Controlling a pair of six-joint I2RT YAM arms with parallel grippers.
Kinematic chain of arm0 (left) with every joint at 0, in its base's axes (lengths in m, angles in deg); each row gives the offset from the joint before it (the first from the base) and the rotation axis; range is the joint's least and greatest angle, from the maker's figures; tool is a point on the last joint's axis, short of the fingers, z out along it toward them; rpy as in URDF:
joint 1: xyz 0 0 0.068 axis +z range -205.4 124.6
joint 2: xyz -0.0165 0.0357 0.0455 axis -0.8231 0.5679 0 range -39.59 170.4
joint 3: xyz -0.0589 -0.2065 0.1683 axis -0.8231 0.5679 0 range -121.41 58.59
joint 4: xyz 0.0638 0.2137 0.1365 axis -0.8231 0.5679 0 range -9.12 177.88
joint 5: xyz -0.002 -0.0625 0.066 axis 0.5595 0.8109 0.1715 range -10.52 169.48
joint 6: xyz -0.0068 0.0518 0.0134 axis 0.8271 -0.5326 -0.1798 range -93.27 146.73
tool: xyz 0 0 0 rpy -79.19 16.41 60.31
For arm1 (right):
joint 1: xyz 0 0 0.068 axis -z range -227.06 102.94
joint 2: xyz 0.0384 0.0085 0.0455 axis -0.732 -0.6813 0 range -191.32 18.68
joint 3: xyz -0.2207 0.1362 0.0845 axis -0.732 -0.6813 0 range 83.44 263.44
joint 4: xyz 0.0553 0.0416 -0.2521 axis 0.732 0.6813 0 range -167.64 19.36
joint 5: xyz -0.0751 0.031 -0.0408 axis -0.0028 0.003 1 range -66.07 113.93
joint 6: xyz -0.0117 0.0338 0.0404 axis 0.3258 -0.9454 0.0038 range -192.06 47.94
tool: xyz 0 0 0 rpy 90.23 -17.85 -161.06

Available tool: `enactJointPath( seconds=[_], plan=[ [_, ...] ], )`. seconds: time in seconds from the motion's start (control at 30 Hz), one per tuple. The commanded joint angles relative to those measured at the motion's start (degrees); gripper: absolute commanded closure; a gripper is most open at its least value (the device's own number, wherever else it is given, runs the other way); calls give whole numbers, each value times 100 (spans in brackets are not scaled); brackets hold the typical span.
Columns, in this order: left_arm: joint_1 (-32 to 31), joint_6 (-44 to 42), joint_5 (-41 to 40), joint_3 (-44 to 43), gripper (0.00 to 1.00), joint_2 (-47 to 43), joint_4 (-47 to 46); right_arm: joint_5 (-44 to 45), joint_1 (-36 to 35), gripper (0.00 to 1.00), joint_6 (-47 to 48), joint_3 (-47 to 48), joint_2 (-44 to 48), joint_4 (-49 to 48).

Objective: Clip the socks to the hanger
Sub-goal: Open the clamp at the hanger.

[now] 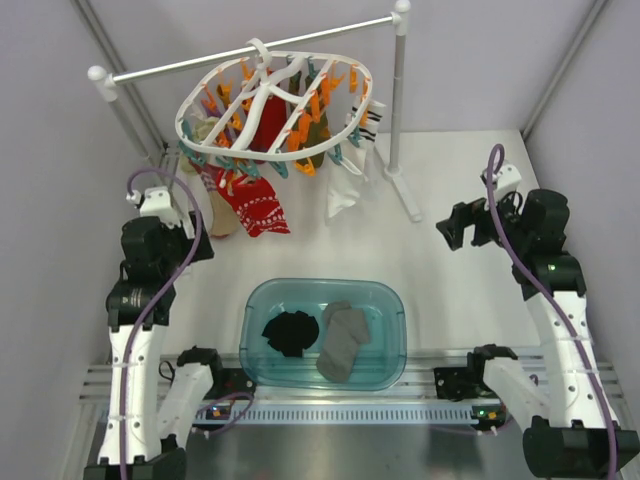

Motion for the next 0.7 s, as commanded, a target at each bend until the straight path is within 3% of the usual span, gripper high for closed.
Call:
enactJointPath(
  seconds=[0.0, 0.17, 0.3, 0.33, 0.47, 0.67],
  plan=[
    [25, -35, 913, -64, 2, -356, -396, -259, 37, 0, -172, -27, 72, -653],
    [16, 227, 2560, -20, 9, -839, -1291, -531, -86, 0, -295, 280, -305, -708],
    [16, 1348, 3720, 549, 18, -999, -2960, -532, -498, 0, -418, 500, -595, -857],
    [25, 1605, 3974, 691, 21, -981, -3824, -480, -647, 0, -471, 527, -613, -970],
    [7, 2643, 4223, 1280, 30, -710, -5781, -374, -1131, 3, -524, 580, -666, -1252],
    [-273, 2970, 3855, 1062, 41, 275, -6662, -119, -2045, 9, -805, 816, -797, -1919]
  ],
)
